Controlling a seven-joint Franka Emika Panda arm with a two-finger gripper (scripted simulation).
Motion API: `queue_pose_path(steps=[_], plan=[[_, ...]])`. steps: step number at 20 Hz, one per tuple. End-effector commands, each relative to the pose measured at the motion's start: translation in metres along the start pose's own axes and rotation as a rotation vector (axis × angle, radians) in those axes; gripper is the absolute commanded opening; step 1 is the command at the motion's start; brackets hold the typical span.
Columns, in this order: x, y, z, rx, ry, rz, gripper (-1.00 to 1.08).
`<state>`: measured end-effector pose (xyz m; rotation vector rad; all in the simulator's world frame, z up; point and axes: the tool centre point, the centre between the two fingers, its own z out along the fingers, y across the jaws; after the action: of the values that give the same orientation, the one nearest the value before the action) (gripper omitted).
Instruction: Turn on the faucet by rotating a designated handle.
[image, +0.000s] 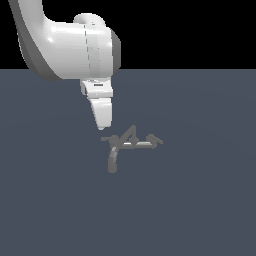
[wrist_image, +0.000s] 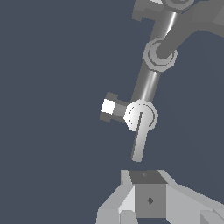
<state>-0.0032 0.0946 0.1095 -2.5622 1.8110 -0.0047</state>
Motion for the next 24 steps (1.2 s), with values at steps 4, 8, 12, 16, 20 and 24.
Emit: queue_pose_path(steps=[4,8,12,16,20,24], plan=[[0.013,-0.017,0.027,-0.003,0.003,0.085,-1.0],[0.02,-0.025,0.04,-0.005,0.003,0.128,-1.0],[0.025,-0.029,0.047,-0.005,0.002,0.153,-1.0],[0.026,-0.031,0.049,-0.005,0.001,0.161,-1.0],[0.026,-0.031,0.049,-0.005,0.001,0.161,-1.0],[0.015,-0.021,0.049,-0.005,0.001,0.161,-1.0]])
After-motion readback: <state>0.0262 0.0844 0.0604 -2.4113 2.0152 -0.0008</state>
